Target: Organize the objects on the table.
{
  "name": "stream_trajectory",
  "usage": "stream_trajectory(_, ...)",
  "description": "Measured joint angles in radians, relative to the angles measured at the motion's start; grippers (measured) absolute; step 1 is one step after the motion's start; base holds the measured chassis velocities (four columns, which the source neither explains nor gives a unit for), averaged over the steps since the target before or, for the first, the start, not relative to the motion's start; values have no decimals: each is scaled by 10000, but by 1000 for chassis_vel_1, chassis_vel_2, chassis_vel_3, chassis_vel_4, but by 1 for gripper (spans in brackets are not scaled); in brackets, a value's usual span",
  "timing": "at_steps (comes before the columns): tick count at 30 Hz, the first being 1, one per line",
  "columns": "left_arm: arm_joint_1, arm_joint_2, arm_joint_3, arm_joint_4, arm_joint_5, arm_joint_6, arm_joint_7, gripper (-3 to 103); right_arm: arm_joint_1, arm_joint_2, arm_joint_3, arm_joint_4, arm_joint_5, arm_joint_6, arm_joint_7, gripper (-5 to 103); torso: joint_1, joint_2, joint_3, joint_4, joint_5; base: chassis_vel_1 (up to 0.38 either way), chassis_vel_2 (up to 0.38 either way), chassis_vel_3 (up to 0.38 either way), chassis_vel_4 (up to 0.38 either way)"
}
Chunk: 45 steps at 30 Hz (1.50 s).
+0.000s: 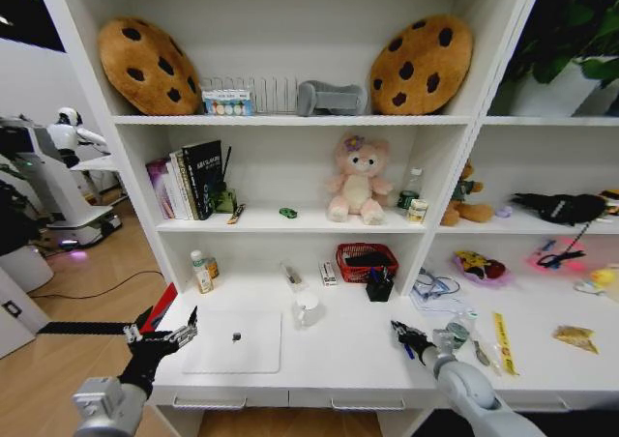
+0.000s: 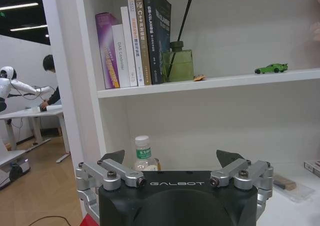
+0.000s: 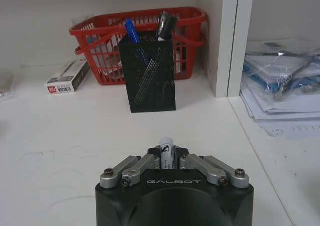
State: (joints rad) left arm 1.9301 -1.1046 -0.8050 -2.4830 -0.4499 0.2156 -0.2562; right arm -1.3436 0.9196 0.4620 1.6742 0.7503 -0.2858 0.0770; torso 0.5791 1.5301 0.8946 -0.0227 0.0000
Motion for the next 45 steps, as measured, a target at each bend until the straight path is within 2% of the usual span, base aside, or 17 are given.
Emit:
stream_trajectory(2, 0, 0, 0, 0, 0, 0, -1, 100, 232, 1, -58, -24, -177, 951, -284, 13, 0, 0, 0, 0, -1, 0, 0, 0, 0)
stream_trajectory(3, 0, 0, 0, 0, 0, 0, -1, 100, 232, 1, -58, -24, -177, 951, -284, 13, 0, 0, 0, 0, -1, 0, 0, 0, 0)
stream_trajectory(5, 0, 0, 0, 0, 0, 0, -1, 100, 587, -6, -143, -69, -496, 1988, -567, 13, 0, 0, 0, 2, 1, 0, 0, 0, 0)
stream_trajectory(6, 0, 0, 0, 0, 0, 0, -1, 100, 587, -6, -143, -69, -496, 1988, -567, 13, 0, 0, 0, 2, 1, 0, 0, 0, 0)
stream_trajectory(7, -1, 0, 0, 0, 0, 0, 0, 100, 780, -6, -161, -115, -725, 2456, -649, 13, 0, -1, 0, 4, 0, 0, 0, 0, 0)
stream_trajectory(8, 0, 0, 0, 0, -1, 0, -1, 100, 1075, -6, -190, -303, -1224, 3295, -749, 13, 0, 0, 0, 4, -1, 0, 0, 0, 0)
stream_trajectory(9, 0, 0, 0, 0, -1, 0, -1, 100, 1075, -6, -190, -303, -1224, 3295, -749, 13, 0, 0, 0, 4, -1, 0, 0, 0, 0)
stream_trajectory(10, 0, 0, 0, 0, 0, 0, 0, 100, 1373, -6, -189, -568, -1689, 3998, -892, 13, 0, 0, 0, 3, -2, 0, 0, 0, 0)
stream_trajectory(11, 0, 0, 0, 0, -1, 0, 0, 100, 1677, -11, -223, -806, -1931, 4371, -970, 13, 0, 0, 0, 0, 2, 0, 0, 0, 0)
stream_trajectory(13, 0, 0, 0, 0, 0, 0, 1, 100, 1961, -13, -327, -1018, -2043, 4609, -983, 13, 0, 0, 0, 0, -3, 0, 0, 0, 0)
stream_trajectory(16, 0, 0, 0, 0, 0, 0, 0, 100, 2977, 129, -845, -2062, -2545, 5399, -937, 13, 0, -1, 1, 4, 1, 0, 0, 0, 0)
stream_trajectory(25, 0, 0, 0, 0, 0, 0, -1, 100, 4456, 623, -1957, -3656, -2819, 6081, -761, 13, 0, -1, 1, 1, 0, 0, 0, 0, 0)
stream_trajectory(38, 0, 0, 0, 0, 0, 0, 0, 100, 6104, 1361, -2751, -5553, -3041, 7223, -726, 13, 0, -1, 0, 2, -2, 0, 0, 0, 0)
stream_trajectory(41, 0, 0, 0, 1, 0, 0, 0, 100, 6361, 1673, -2837, -6001, -3414, 7636, -577, 13, 0, -1, 0, 1, -1, 0, 0, 0, 0)
stream_trajectory(45, 0, 0, 0, 0, 0, 0, 0, 100, 6440, 1877, -2938, -6191, -3783, 7814, -407, 13, 0, -1, 0, 3, -1, 0, 0, 0, 0)
